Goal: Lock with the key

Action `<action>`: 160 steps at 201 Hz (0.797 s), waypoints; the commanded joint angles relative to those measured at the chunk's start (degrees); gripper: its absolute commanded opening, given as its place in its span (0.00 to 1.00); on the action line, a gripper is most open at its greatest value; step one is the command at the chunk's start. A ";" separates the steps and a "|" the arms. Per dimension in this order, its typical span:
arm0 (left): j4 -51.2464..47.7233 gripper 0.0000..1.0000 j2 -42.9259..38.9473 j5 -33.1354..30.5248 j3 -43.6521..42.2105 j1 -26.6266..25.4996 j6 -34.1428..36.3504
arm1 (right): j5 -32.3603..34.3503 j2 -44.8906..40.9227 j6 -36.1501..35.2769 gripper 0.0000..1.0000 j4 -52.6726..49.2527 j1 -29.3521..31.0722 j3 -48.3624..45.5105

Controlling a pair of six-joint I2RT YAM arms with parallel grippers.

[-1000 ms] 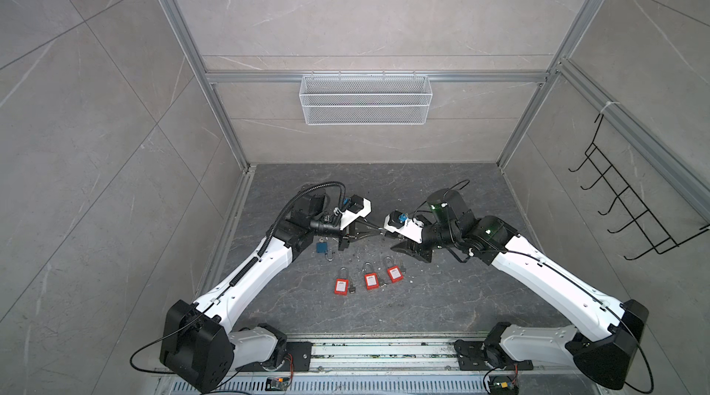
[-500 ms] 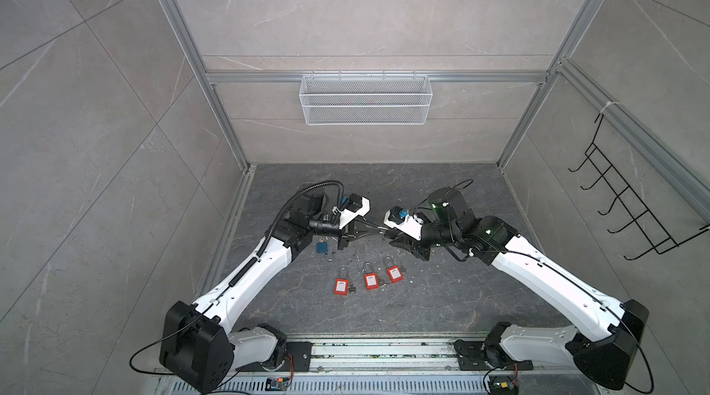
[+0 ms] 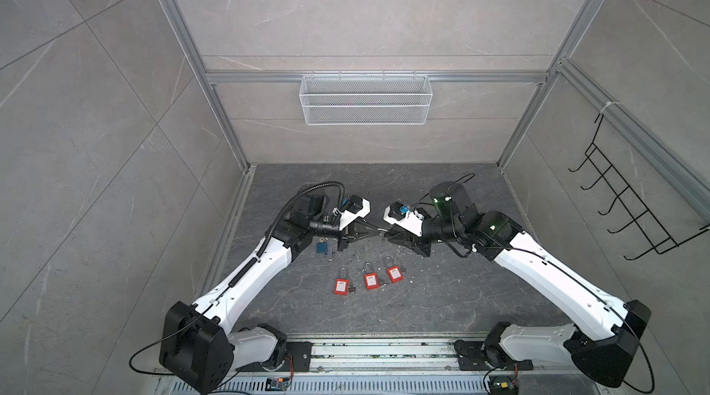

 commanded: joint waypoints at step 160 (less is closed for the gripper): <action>4.03 0.00 -1.26 -0.20 -1.00 -6.97 -1.17 | -10.97 6.23 -4.01 0.00 -5.65 0.45 12.37</action>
